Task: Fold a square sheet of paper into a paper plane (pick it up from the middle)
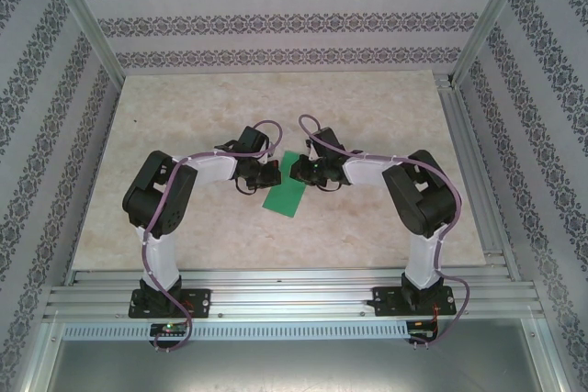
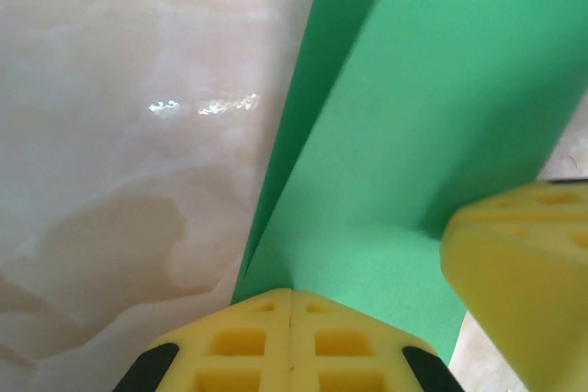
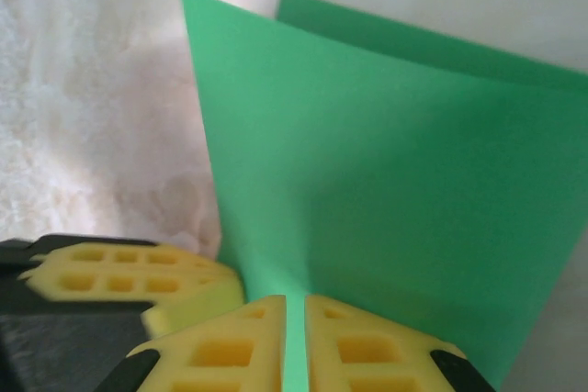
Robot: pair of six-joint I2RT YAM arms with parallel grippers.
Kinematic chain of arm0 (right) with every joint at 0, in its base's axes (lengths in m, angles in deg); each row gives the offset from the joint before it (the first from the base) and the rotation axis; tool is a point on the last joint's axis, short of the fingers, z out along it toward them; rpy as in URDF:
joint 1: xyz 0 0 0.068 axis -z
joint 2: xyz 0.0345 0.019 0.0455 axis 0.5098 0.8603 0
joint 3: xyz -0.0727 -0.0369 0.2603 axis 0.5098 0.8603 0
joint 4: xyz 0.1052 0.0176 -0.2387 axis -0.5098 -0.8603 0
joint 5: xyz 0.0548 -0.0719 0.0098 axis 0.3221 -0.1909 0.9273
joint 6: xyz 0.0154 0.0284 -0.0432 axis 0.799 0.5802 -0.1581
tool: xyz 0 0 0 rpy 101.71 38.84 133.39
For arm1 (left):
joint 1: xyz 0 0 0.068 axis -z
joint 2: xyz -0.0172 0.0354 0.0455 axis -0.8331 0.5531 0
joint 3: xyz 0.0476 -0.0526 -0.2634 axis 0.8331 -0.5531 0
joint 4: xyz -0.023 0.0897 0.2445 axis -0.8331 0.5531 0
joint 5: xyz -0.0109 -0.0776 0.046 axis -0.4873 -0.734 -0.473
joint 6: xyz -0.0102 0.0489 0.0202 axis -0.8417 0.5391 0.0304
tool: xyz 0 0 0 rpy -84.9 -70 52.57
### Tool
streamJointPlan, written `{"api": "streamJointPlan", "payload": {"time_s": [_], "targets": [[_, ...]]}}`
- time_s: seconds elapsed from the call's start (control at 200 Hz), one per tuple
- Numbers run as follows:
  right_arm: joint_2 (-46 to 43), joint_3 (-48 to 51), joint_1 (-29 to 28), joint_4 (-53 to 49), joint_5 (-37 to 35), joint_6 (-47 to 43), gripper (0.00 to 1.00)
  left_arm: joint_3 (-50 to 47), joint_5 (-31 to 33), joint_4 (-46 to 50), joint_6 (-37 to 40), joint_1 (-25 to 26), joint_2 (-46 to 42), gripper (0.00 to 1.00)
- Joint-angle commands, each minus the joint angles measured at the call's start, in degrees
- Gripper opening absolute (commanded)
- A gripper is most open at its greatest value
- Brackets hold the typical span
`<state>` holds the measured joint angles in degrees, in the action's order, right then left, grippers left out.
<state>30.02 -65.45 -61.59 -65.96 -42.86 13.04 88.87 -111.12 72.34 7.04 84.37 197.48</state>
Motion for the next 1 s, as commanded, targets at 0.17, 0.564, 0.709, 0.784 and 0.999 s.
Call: {"api": "streamJointPlan", "payload": {"time_s": [0.17, 0.564, 0.709, 0.784, 0.999], "targets": [[1.9, 2.7, 4.0, 2.1, -2.9, -0.7, 0.14, -2.1, 7.0, 4.7, 1.0, 0.6, 4.3, 0.03], [-1.7, 0.0, 4.6, 2.0, -1.1, -1.0, 0.14, -2.2, 6.8, 4.8, 1.1, 0.6, 4.2, 0.04], [2.3, -2.0, 5.7, 1.3, -1.7, -0.3, 0.13, -2.2, 6.5, 4.7, 1.0, 0.6, 4.2, 0.03], [3.6, -1.8, 6.0, 1.4, -2.6, 0.3, 0.12, -2.3, 6.5, 4.7, 1.1, 0.6, 4.1, 0.03], [5.3, -2.5, 7.6, -2.3, -6.3, -0.1, 0.12, -2.5, 6.5, 4.6, 1.0, 0.6, 3.9, 0.03]]}}
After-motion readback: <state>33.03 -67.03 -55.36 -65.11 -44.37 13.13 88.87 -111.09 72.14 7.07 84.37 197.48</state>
